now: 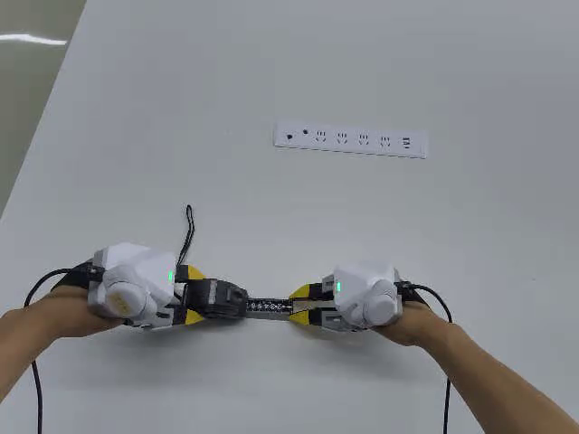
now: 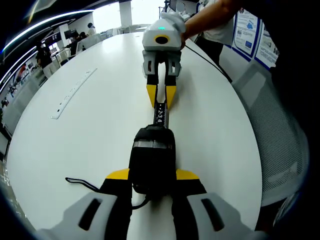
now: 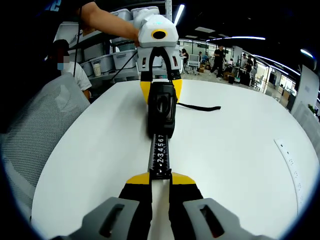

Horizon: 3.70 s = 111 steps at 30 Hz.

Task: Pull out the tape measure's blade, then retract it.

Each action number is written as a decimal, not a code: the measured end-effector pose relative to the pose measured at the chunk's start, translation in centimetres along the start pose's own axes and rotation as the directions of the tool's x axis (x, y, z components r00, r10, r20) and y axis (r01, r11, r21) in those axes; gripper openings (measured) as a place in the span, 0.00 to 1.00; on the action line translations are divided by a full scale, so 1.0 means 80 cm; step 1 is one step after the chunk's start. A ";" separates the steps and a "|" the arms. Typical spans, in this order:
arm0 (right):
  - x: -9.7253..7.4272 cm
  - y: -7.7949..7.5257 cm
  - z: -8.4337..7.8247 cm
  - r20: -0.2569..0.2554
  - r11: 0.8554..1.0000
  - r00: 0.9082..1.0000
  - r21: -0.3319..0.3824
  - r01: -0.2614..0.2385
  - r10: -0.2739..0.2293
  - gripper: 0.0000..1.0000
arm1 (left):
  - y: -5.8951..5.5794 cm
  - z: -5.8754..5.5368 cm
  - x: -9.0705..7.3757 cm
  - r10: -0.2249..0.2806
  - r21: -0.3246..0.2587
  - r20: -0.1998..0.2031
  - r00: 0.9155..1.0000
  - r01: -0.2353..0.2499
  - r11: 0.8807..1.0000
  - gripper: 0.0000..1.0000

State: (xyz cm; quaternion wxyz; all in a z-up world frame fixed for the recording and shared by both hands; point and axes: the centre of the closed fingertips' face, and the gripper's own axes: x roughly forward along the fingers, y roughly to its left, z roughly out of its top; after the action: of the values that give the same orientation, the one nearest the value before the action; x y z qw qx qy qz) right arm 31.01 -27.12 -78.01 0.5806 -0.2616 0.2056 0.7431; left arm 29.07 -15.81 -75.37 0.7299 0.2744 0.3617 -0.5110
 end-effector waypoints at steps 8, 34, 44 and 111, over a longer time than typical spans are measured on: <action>-0.008 -0.001 -0.009 -0.006 1.000 1.000 0.006 0.004 -0.004 0.08 | 0.000 0.000 0.000 -0.001 -0.001 0.000 1.000 0.001 1.000 0.25; -0.040 0.001 -0.040 -0.012 0.999 1.000 0.033 0.005 -0.004 0.08 | 0.000 0.001 0.002 -0.010 0.007 -0.019 1.000 0.010 1.000 0.25; -0.050 0.002 -0.051 -0.012 0.999 1.000 0.043 0.003 -0.003 0.08 | 0.000 0.004 0.002 -0.015 0.004 -0.028 0.999 0.015 1.000 0.25; -0.120 0.002 -0.107 -0.054 0.996 0.998 0.079 0.028 -0.024 0.08 | -0.001 0.010 0.004 -0.023 0.002 -0.045 0.999 0.023 1.000 0.26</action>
State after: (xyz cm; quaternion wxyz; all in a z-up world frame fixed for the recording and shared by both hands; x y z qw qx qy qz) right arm 33.95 -39.61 -78.68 0.5946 -0.2604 0.2468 0.7195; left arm 29.23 -16.62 -75.15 0.7153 0.2827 0.3804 -0.5136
